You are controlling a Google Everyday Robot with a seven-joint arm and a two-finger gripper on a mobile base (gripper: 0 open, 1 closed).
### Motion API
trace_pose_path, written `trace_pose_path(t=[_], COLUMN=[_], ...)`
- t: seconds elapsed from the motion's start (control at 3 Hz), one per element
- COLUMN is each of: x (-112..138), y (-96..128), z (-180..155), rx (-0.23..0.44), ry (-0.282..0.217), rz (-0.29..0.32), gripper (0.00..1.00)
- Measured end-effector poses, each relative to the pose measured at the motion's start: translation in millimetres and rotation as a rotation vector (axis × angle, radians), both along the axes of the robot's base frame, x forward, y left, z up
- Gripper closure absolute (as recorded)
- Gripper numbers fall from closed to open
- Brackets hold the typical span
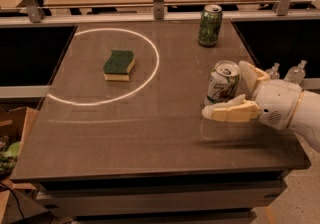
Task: Move 7up can near sponge
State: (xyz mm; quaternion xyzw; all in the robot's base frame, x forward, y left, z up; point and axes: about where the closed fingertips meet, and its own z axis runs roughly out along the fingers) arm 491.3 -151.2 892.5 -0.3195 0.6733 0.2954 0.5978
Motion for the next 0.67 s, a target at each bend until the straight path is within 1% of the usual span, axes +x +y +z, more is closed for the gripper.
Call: trace_pose_path(t=[0.33,0.67], x=[1.8,2.5], y=[11.2,18.3], z=[-0.8,3.7], rx=[0.015,0.027], ry=[-0.003,-0.023], rz=[0.028,0.056], gripper=[0.18,0.41])
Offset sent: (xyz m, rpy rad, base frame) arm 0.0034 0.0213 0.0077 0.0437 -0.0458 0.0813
